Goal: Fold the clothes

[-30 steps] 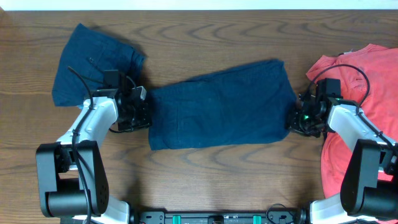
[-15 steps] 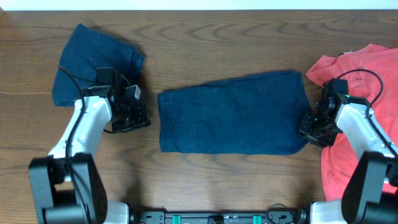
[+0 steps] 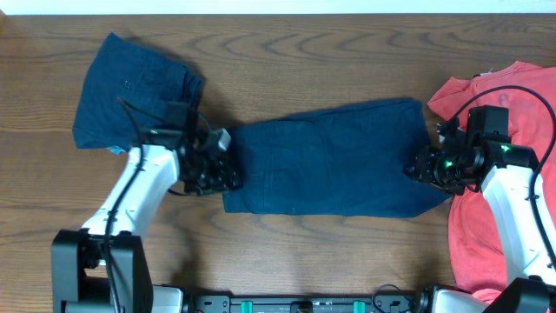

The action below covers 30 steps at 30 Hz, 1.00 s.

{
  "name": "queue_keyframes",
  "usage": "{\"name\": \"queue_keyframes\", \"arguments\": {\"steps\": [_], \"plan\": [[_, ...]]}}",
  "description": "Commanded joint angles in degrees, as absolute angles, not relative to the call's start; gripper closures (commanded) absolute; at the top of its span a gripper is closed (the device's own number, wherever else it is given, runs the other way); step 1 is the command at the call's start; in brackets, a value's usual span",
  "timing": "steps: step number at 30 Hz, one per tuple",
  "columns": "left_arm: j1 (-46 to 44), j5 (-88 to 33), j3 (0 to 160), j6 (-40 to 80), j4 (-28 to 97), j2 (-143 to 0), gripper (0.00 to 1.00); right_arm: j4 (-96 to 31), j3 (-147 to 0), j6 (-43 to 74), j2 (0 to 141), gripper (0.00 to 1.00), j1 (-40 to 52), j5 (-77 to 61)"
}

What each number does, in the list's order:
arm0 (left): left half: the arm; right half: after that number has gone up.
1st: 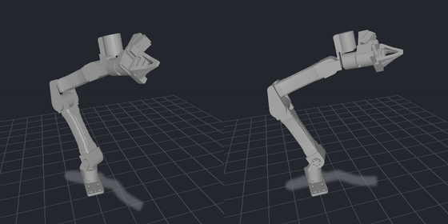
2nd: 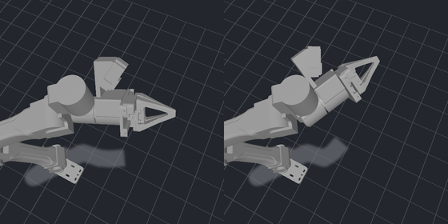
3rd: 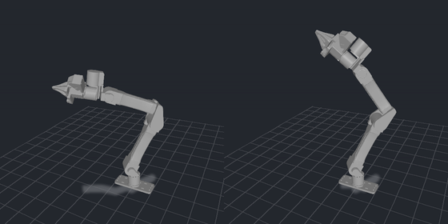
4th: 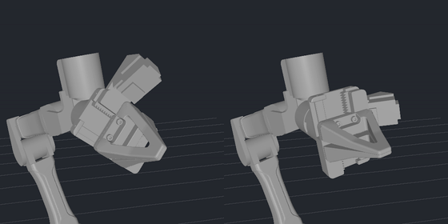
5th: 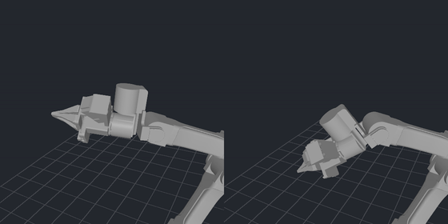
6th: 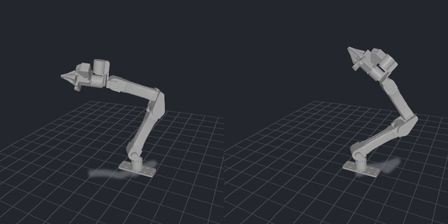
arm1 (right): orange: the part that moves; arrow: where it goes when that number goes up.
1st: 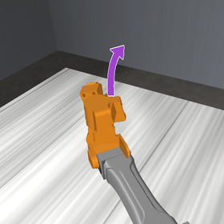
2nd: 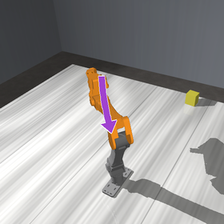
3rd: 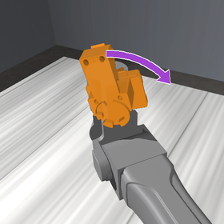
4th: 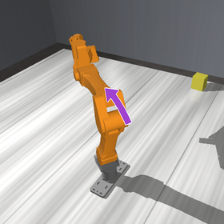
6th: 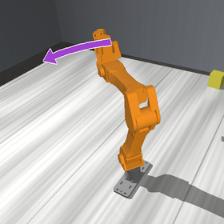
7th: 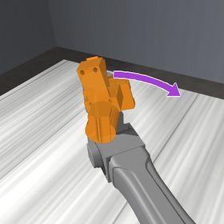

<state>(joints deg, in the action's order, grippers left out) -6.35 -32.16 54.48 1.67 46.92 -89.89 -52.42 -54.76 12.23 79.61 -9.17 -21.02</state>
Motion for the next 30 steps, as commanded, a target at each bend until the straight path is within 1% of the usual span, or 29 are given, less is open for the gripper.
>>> {"name": "queue_keyframes", "arguments": {"steps": [1, 3, 4, 6, 9, 10, 12, 13, 14, 17, 18, 19, 21, 24, 27, 30], "plan": [[-7.7, -28.9, 50.3, 3.2, 45.1, -90.9, 0.58, -51.9, -53.8, 11.3, 79.6, 0.63, -8.0, -23.4], [-7.9, -28.8, 48.2, 3.7, 43.6, -91.3, 0.57, -51.0, -52.6, 11.2, 79.7, 0.63, -7.3, -23.4], [-7.8, -28.8, 47.0, 3.8, 42.7, -91.5, 0.53, -50.3, -51.7, 11.2, 79.8, 0.63, -7.0, -23.4], [-7.8, -25.3, 45.1, 5.3, 40.4, -91.9, 0.48, -48.4, -49.7, 11.2, 79.8, 0.62, -6.4, -23.5], [-7.8, -20.4, 43.2, 7.2, 37.8, -92.1, 0.48, -45.1, -47.0, 11.3, 79.8, 0.6, -5.7, -23.6], [-7.8, -19.8, 42.7, 7.4, 37.2, -92.3, 0.51, -43.7, -46.0, 11.3, 79.8, 0.6, -5.6, -23.6], [-7.8, -18.7, 42.5, 7.5, 36.7, -92.4, 0.68, -40.8, -44.0, 11.9, 79.8, 0.65, -5.6, -23.6], [-7.8, -17.9, 42.5, 7.6, 36.2, -92.4, 0.74, -39.1, -42.9, 12.7, 79.8, 0.69, -5.6, -23.6], [-7.8, -17.7, 42.5, 7.9, 35.1, -92.4, 0.77, -36.7, -41.2, 14.3, 79.8, 0.73, -5.6, -23.6], [-7.8, -18.9, 42.5, 9.3, 32.1, -92.4, 0.78, -30.8, -37.1, 17.3, 79.8, 0.76, -5.6, -23.6], [-7.8, -19.6, 42.5, 9.3, 31.5, -92.4, 0.81, -29.3, -35.9, 18.1, 79.8, 0.76, -5.6, -23.6], [-7.8, -20.4, 42.5, 9.3, 31.1, -92.4, 0.94, -27.7, -34.6, 18.9, 79.8, 0.78, -5.6, -23.6], [-7.8, -20.3, 42.5, 9.3, 31.2, -92.4, 0.94, -26.2, -32.5, 20.7, 79.8, 0.83, -5.6, -22.4], [-7.2, -20.1, 42.6, 9.3, 32.3, -92.4, 0.94, -28.3, -30.4, 27.3, 79.8, 0.99, -5.7, -13.2], [-5.4, -19.4, 42.7, 9.3, 33.0, -92.4, 0.94, -31.8, -30.1, 32.9, 79.8, 0.99, -6.3, -3.3], [-2.7, -19.4, 43.4, 9.3, 34.3, -92.4, 0.94, -33.3, -30.4, 34.3, 79.8, 0.99, -8.1, -1.3]]}}
